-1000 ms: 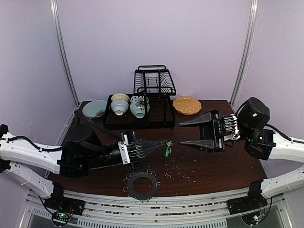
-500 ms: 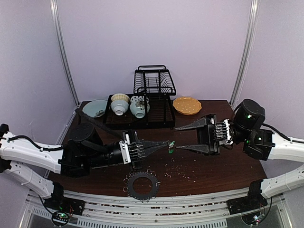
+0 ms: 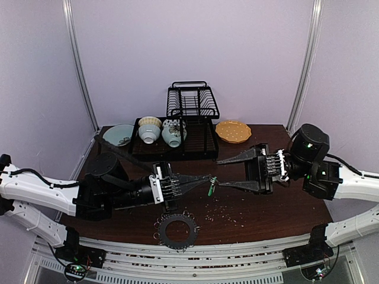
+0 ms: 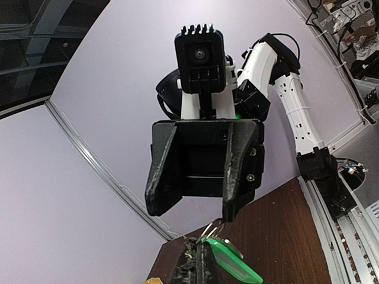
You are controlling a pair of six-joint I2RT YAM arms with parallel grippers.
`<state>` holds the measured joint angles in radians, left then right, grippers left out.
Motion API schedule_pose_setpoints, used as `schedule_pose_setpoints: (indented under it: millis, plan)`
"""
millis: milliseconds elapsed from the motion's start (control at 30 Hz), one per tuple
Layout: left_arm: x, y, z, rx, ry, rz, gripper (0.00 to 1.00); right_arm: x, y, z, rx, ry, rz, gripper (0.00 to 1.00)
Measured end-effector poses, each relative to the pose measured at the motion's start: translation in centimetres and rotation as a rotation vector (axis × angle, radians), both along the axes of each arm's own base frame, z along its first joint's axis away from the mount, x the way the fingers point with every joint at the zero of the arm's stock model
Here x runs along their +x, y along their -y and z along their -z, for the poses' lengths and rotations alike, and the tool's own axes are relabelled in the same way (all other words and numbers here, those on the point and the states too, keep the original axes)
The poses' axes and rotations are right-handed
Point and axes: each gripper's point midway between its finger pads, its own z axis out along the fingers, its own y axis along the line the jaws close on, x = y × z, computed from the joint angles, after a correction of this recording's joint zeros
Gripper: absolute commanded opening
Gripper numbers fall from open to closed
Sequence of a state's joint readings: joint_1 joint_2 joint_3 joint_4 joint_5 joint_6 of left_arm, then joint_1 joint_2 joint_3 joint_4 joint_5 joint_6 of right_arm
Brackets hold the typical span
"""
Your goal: Put the keys on the keyring
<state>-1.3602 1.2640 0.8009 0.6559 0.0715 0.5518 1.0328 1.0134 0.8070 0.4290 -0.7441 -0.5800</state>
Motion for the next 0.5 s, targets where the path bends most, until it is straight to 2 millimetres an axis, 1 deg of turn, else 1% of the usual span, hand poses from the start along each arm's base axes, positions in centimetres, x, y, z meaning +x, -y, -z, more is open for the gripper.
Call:
schedule_pose_setpoints:
  millis: [500]
  plan:
    - [0.11, 0.02, 0.11, 0.005, 0.005, -0.007, 0.0, -0.04, 0.15, -0.45, 0.015, -0.001, 0.002, 0.4]
